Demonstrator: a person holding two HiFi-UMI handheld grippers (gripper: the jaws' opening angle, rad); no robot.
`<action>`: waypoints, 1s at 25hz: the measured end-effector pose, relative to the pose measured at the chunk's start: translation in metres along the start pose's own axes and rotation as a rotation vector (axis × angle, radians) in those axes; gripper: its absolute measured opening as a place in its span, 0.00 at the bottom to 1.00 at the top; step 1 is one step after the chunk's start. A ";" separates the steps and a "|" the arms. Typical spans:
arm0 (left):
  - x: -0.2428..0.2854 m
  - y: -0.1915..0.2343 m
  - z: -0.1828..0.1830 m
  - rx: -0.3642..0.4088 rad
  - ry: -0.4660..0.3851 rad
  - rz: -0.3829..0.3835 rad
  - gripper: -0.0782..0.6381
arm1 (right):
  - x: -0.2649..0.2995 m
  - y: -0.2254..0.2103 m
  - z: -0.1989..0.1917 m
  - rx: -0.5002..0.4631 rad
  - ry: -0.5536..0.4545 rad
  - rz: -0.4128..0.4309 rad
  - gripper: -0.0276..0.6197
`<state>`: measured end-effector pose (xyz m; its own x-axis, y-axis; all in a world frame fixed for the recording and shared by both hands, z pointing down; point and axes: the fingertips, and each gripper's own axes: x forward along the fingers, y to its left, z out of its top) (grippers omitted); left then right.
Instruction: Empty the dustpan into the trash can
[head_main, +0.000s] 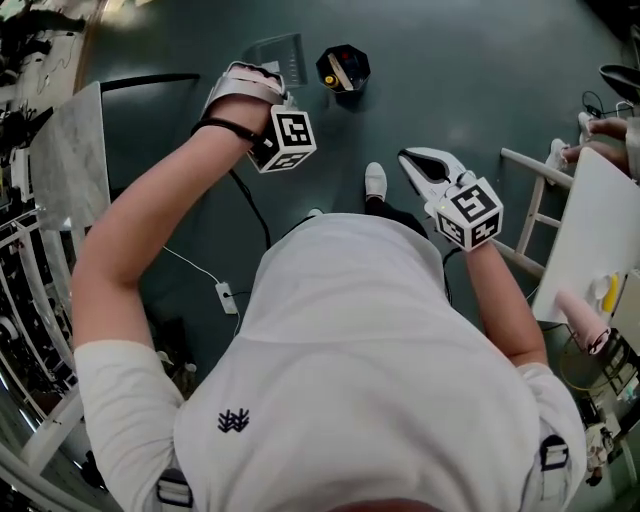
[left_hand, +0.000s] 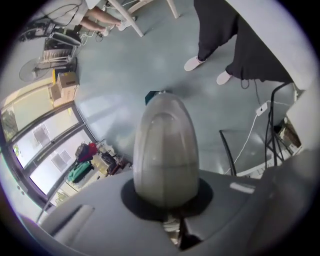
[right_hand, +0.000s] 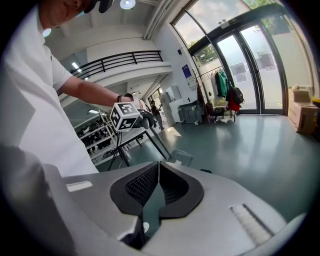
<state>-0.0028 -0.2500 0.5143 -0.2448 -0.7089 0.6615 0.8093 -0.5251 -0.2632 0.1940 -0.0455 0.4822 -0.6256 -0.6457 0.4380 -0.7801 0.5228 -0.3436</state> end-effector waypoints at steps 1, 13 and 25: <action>0.003 -0.008 -0.006 -0.038 -0.004 -0.021 0.18 | 0.003 0.003 0.001 -0.008 0.005 0.006 0.06; 0.029 -0.158 -0.049 -0.630 -0.189 -0.332 0.18 | 0.044 0.064 0.017 -0.078 0.044 0.043 0.05; 0.007 -0.309 -0.042 -1.329 -0.474 -0.579 0.18 | 0.080 0.156 0.020 -0.115 0.078 0.033 0.05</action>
<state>-0.2770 -0.1125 0.5704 0.0481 -0.1874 0.9811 -0.4495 -0.8812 -0.1463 0.0222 -0.0270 0.4477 -0.6452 -0.5842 0.4924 -0.7502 0.6064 -0.2636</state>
